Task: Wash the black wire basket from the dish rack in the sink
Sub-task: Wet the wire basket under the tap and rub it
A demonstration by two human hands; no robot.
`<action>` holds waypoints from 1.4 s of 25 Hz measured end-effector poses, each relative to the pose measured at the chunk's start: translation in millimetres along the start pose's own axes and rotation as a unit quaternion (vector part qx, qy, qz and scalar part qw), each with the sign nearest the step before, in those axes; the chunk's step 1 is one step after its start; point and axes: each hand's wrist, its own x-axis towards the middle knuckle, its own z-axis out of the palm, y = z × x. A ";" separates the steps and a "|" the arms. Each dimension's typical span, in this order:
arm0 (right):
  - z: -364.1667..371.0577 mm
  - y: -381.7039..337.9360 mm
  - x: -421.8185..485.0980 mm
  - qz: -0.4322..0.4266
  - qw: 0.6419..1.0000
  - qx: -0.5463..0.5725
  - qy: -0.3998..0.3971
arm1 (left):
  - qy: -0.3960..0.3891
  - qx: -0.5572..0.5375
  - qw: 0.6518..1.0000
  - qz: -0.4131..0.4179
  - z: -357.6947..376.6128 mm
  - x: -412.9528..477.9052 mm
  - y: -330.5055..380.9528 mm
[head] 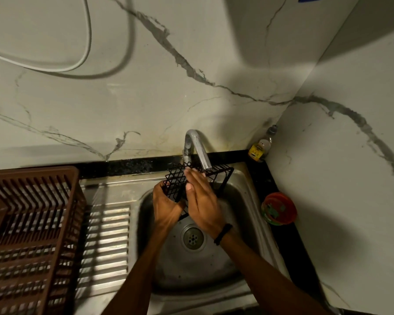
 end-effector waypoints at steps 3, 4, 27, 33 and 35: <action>-16.1 33.1 20.6 0.016 1.000 -0.021 -0.014 | 0.006 -0.010 1.000 -0.023 -6.3 -2.4 5.2; -21.9 45.0 29.2 0.082 0.996 -0.019 0.018 | 0.006 -0.011 1.000 -0.028 -8.0 -1.2 3.7; -5.6 132.5 -19.5 0.302 0.952 -0.007 0.036 | -0.073 -0.171 0.948 -0.258 -47.1 -5.9 -39.1; -5.0 141.7 -44.0 0.333 0.943 -0.009 0.018 | -0.120 -0.058 0.957 -0.258 -61.4 -24.8 -35.3; -8.3 136.5 -53.9 0.335 0.942 -0.030 -0.011 | -0.138 -0.100 0.944 -0.282 -64.3 -38.6 -41.5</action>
